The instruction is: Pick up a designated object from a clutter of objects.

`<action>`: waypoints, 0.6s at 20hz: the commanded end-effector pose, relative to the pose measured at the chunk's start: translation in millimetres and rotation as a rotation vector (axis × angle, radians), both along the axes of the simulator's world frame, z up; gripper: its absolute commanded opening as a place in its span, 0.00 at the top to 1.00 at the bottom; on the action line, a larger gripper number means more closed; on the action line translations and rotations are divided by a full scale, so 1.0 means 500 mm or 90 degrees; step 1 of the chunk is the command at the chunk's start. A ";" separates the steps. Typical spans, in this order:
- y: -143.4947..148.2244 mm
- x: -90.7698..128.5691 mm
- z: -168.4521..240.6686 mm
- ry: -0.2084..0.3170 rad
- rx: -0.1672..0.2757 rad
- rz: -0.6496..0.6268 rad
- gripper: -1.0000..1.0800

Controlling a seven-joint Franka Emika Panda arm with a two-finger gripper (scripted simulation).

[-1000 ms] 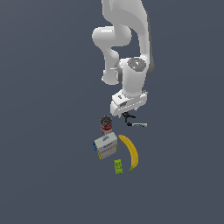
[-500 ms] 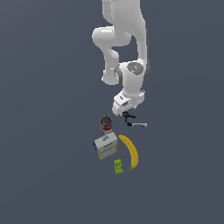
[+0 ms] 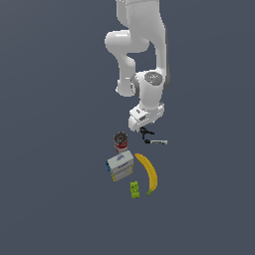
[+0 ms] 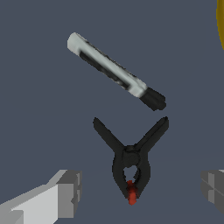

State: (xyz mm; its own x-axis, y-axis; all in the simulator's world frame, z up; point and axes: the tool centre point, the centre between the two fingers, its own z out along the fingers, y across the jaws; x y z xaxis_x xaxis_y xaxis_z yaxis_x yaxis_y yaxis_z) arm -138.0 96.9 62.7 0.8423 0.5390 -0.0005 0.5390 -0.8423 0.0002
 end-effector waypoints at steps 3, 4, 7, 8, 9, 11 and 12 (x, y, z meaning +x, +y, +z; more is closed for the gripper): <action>0.000 -0.001 -0.017 0.000 0.000 0.000 0.04; 0.000 -0.002 -0.023 0.000 0.000 0.001 0.04; 0.000 -0.002 -0.046 0.000 0.000 0.001 0.04; 0.000 -0.003 -0.054 0.000 0.000 0.001 0.04; 0.000 -0.003 -0.063 0.000 0.000 0.001 0.04; 0.000 -0.003 -0.076 0.000 0.000 0.001 0.04; 0.000 -0.003 -0.082 0.000 0.000 0.001 0.04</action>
State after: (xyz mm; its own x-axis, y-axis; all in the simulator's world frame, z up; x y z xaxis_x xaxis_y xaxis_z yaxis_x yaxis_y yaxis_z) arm -139.7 96.8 26.8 0.8411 0.5408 -0.0010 0.5408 -0.8411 -0.0003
